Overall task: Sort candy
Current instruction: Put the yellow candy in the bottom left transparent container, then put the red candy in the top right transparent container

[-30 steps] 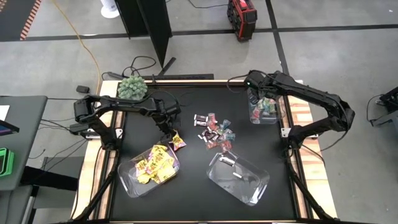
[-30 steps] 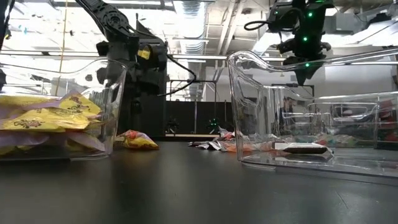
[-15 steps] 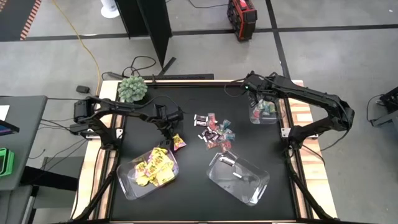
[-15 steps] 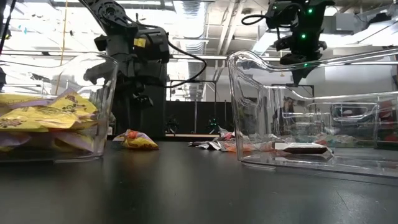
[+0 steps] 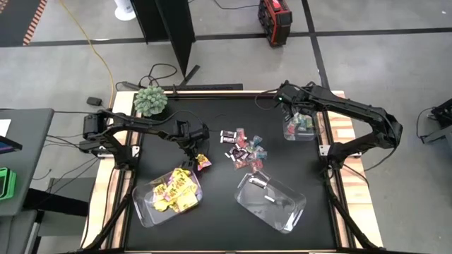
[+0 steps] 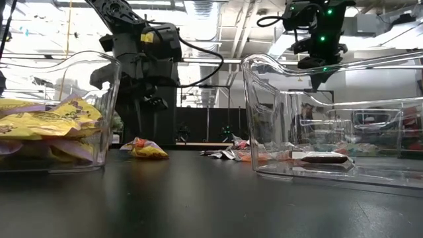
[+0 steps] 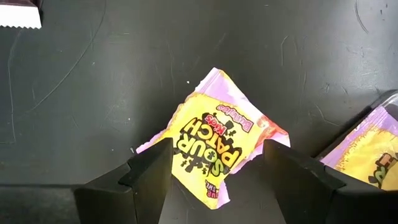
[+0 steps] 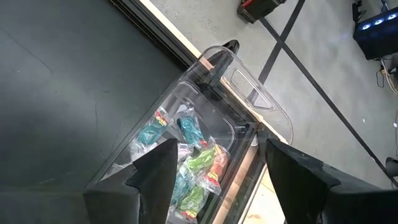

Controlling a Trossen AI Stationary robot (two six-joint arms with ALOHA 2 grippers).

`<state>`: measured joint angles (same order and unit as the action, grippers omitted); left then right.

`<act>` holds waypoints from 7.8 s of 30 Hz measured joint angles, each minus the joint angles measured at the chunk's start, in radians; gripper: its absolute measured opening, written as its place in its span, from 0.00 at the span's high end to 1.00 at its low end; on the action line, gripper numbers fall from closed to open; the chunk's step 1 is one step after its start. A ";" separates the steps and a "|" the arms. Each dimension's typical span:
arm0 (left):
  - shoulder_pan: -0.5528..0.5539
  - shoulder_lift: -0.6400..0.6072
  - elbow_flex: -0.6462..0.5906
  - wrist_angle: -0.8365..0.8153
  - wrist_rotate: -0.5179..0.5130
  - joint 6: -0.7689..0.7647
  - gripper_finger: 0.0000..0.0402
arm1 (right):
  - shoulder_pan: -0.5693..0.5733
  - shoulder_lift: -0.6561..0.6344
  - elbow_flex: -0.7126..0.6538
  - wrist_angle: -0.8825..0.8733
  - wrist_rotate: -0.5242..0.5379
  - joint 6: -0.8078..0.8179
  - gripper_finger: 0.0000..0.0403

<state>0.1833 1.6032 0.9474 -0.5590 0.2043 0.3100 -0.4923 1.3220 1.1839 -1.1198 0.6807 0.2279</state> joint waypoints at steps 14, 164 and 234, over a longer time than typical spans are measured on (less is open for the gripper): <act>-0.005 0.002 -0.002 0.015 -0.075 0.028 0.36 | 0.000 0.000 0.000 0.003 0.000 0.001 0.36; -0.598 -0.254 0.196 -0.693 -0.242 -0.894 0.65 | 0.028 0.000 0.000 0.083 -0.005 -0.045 0.36; -0.098 -0.263 0.061 -0.059 -0.805 -0.265 0.32 | 0.209 0.500 0.072 0.548 -0.729 -0.240 0.36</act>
<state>0.0855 1.3403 1.0088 -0.6182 -0.6003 0.0452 -0.2838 1.8217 1.2556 -0.5716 -0.0485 -0.0116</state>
